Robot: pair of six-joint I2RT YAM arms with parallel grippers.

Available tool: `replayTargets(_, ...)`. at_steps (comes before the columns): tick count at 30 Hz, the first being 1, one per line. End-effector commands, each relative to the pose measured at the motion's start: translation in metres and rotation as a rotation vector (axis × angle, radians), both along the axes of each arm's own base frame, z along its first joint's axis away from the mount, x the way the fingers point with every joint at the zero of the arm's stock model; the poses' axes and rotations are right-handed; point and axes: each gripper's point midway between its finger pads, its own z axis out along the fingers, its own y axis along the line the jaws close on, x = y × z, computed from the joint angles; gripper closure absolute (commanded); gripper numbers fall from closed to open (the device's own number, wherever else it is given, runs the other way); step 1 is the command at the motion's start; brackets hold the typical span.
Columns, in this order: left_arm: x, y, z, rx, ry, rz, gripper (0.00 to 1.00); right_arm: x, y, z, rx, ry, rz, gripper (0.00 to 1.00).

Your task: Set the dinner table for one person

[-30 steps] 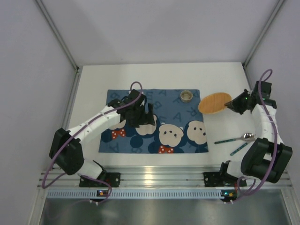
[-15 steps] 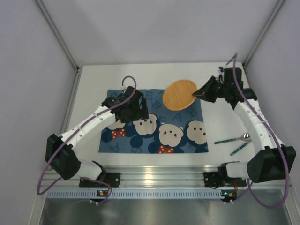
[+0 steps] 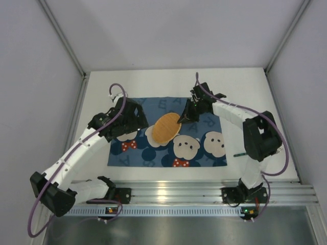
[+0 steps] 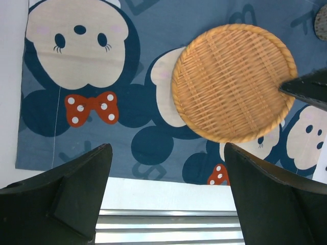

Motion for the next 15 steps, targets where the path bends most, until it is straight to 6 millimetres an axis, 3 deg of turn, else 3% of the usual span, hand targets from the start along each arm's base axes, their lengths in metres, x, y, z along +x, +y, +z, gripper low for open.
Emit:
replayTargets(1,-0.016,0.016,-0.004,0.012,0.011,0.043,0.04,0.03,0.027,0.021,0.082,-0.111,0.032,1.0)
replayTargets(6,-0.031,0.03,-0.003,0.019,0.008,0.073,0.04,0.033,0.043,0.007,0.104,-0.143,0.089,1.0)
replayTargets(15,-0.034,0.033,-0.006,0.028,0.022,0.079,0.04,0.014,0.004,-0.056,-0.095,-0.118,0.087,1.0)
